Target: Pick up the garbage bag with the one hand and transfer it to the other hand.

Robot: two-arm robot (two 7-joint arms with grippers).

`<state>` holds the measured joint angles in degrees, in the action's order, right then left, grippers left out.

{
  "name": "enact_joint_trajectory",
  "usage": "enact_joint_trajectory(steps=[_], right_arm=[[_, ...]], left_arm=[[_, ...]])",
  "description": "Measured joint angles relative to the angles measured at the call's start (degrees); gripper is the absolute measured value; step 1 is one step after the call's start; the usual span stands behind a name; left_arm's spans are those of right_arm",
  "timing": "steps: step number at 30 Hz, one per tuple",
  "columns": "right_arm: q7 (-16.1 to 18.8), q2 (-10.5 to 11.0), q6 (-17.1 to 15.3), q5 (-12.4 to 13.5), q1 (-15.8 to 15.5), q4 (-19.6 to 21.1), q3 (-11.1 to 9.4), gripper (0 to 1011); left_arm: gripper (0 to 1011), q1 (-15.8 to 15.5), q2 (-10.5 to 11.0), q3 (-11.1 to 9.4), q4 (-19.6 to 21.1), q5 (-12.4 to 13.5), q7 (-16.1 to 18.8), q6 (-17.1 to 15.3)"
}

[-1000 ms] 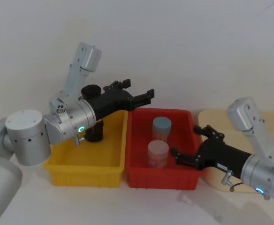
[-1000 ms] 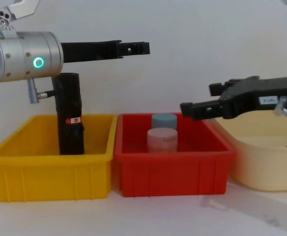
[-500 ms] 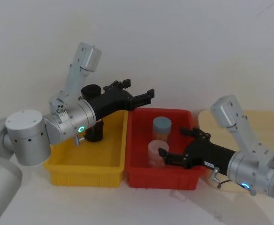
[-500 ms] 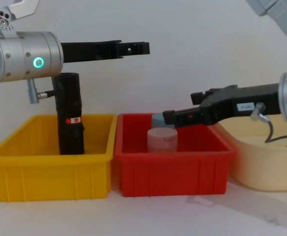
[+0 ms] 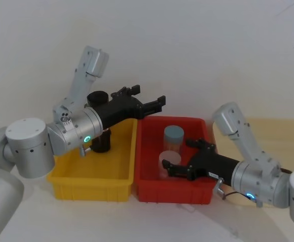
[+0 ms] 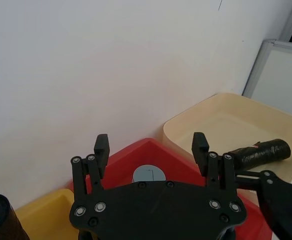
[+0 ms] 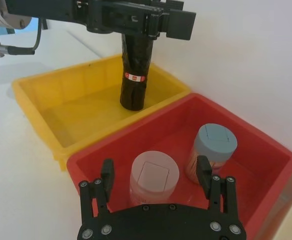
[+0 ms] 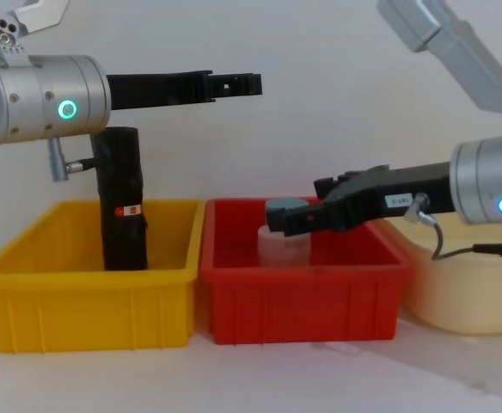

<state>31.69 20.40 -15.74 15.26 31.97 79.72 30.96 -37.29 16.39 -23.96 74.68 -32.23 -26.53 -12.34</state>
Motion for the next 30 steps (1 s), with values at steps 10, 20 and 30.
enact_joint_trajectory(steps=[10,20,30], right_arm=[[-0.23,-1.03,0.35,-0.6,1.57,-2.8,1.57,1004],[-0.56,-1.89,0.47,-1.62,3.03,-5.07,2.75,1005],[-0.07,-2.56,0.61,-3.13,4.38,-6.86,4.16,1004]], left_arm=[[1001,0.0,0.0,0.0,0.0,0.0,0.0,0.0],[1001,0.0,0.0,0.0,0.0,0.0,0.0,0.0],[1001,0.0,0.0,0.0,0.0,0.0,0.0,0.0]])
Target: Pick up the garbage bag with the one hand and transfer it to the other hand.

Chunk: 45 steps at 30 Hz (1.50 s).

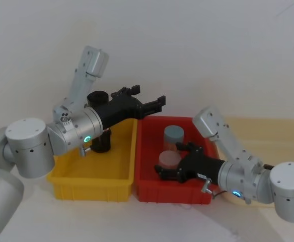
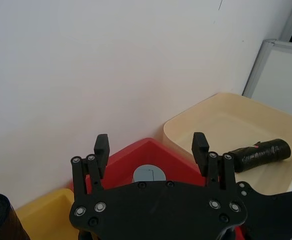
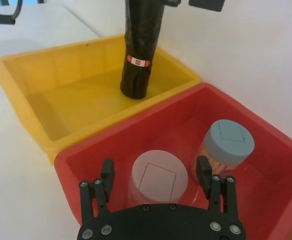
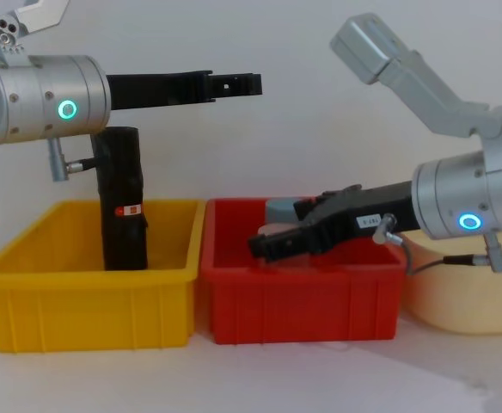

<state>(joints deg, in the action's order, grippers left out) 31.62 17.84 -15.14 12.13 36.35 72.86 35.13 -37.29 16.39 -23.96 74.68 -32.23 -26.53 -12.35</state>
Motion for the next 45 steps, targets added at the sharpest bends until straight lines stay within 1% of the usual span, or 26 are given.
enact_joint_trajectory(steps=[14,16,19,21,22,27,40,45], right_arm=[[0.2,-0.7,-0.18,-2.56,1.55,-1.6,1.55,994],[0.19,-0.75,-0.36,-2.95,1.64,-1.86,1.79,946],[0.21,-0.8,-0.48,-3.22,1.72,-2.03,1.92,908],[0.2,-0.84,-0.51,-3.43,1.81,-2.18,2.02,841],[0.19,-0.87,-0.52,-3.54,1.89,-2.24,2.06,792],[0.15,-0.96,-0.54,-3.8,2.04,-2.42,2.18,694],[0.08,-1.08,-0.55,-4.12,2.2,-2.62,2.31,694],[-0.32,-1.19,-0.25,-4.14,2.09,-2.54,1.84,694]], left_arm=[[1001,0.0,0.0,0.0,0.0,0.0,0.0,0.0],[1001,0.0,0.01,0.0,0.0,0.0,0.0,0.0],[1001,0.0,0.0,0.0,0.0,0.0,0.0,0.0],[1001,0.0,0.0,0.0,0.0,0.01,0.0,0.0],[1001,0.0,0.0,0.0,0.0,0.0,0.0,0.0],[1001,0.0,0.0,0.0,0.0,0.01,0.0,0.0],[1001,0.0,0.0,0.0,0.0,0.0,0.0,0.0],[1001,0.0,0.0,0.0,0.0,0.01,0.0,0.0]])
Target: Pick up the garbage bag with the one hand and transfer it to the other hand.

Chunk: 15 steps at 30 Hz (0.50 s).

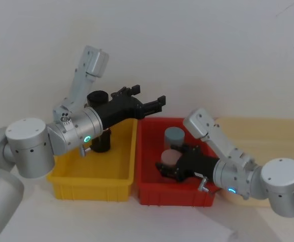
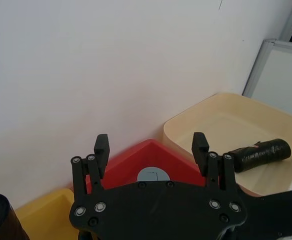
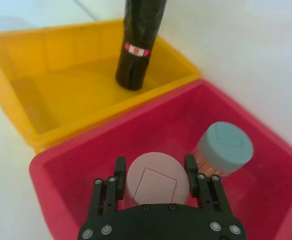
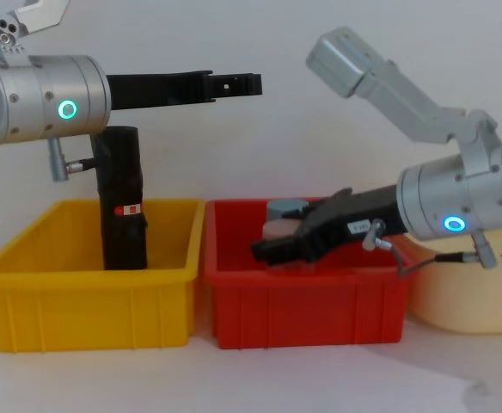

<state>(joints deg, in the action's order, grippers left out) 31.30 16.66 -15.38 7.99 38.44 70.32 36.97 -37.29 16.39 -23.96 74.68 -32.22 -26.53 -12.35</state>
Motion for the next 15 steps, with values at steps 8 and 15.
enact_joint_trajectory(steps=[8,15], right_arm=[[-2.54,-0.33,1.93,0.29,-0.41,1.48,-2.54,694],[-5.42,-0.19,2.83,0.81,-0.57,3.72,-5.84,694]], left_arm=[[1001,0.0,0.0,0.0,0.0,0.0,0.0,0.0],[1001,0.0,0.0,0.0,0.0,0.0,0.0,0.0]])
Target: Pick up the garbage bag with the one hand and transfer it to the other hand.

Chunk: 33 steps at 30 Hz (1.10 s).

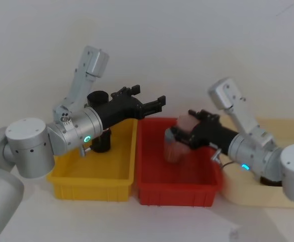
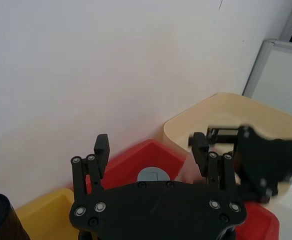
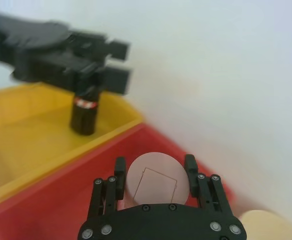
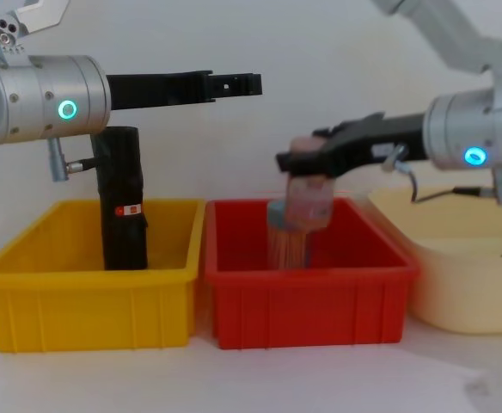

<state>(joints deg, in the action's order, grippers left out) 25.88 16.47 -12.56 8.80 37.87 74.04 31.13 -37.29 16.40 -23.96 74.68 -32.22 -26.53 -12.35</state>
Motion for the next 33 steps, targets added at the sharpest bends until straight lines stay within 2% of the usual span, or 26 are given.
enact_joint_trajectory(steps=[10,17,24,33], right_arm=[[-3.77,1.79,-0.72,0.2,-0.48,3.41,-4.71,694],[-6.73,3.75,-2.85,-0.21,-1.64,5.65,-8.07,694],[-8.91,5.31,-5.46,-0.86,-3.15,6.61,-10.19,694],[-10.04,6.14,-7.8,-1.58,-4.57,6.4,-11.2,694]], left_arm=[[1001,0.0,0.0,0.0,0.0,0.0,0.0,0.0],[1001,0.0,0.0,0.0,0.0,0.0,0.0,0.0],[1001,0.0,0.0,0.01,0.0,0.0,0.0,0.0],[1001,0.0,0.0,0.0,0.0,0.0,0.0,0.0]])
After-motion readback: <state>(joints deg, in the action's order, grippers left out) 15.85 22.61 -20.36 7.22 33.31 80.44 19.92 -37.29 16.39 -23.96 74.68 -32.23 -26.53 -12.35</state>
